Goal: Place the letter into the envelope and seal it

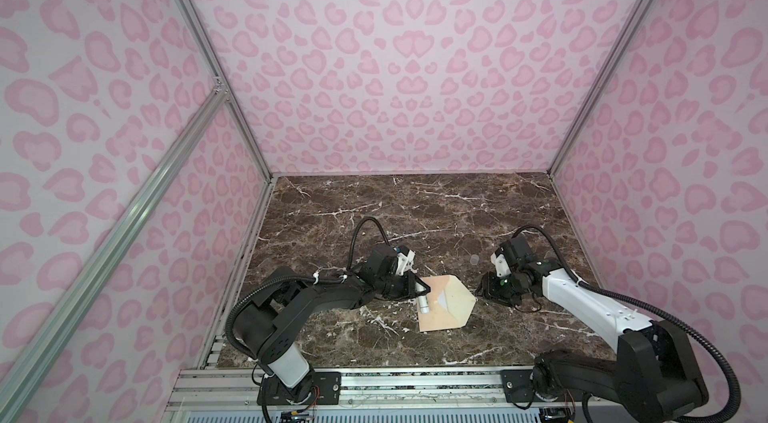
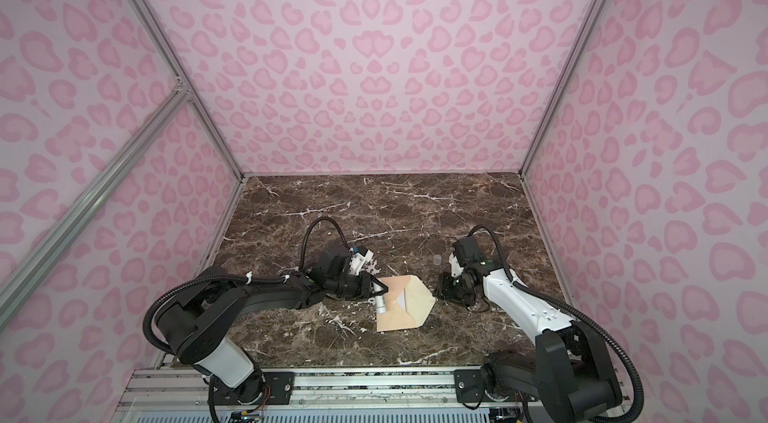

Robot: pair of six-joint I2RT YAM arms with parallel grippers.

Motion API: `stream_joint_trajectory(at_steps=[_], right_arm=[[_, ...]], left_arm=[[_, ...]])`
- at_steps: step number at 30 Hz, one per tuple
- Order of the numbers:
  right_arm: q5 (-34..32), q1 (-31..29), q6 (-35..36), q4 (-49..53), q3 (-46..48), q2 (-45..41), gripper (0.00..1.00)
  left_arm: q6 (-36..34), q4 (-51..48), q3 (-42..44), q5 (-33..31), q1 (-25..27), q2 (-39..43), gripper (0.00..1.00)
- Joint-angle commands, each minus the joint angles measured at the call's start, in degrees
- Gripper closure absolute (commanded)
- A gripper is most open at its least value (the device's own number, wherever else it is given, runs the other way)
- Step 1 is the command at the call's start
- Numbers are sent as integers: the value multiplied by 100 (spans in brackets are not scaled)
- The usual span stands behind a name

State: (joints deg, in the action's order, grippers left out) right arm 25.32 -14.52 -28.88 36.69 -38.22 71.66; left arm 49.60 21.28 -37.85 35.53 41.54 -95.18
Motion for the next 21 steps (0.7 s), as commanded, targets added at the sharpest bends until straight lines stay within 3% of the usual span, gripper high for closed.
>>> stream_joint_trajectory(at_steps=[1,9,21], right_arm=[[408,105,77,-298,107,-13,49],[659,234,-93,-694,352,-38,37],[940,448,-394,-1263,618,40,33]], left_arm=[[-30,239,-20,69,-16,-129,90],[-27,292,0,77,-77,-501,91],[-100,155,-48,146,-136,-763,92]])
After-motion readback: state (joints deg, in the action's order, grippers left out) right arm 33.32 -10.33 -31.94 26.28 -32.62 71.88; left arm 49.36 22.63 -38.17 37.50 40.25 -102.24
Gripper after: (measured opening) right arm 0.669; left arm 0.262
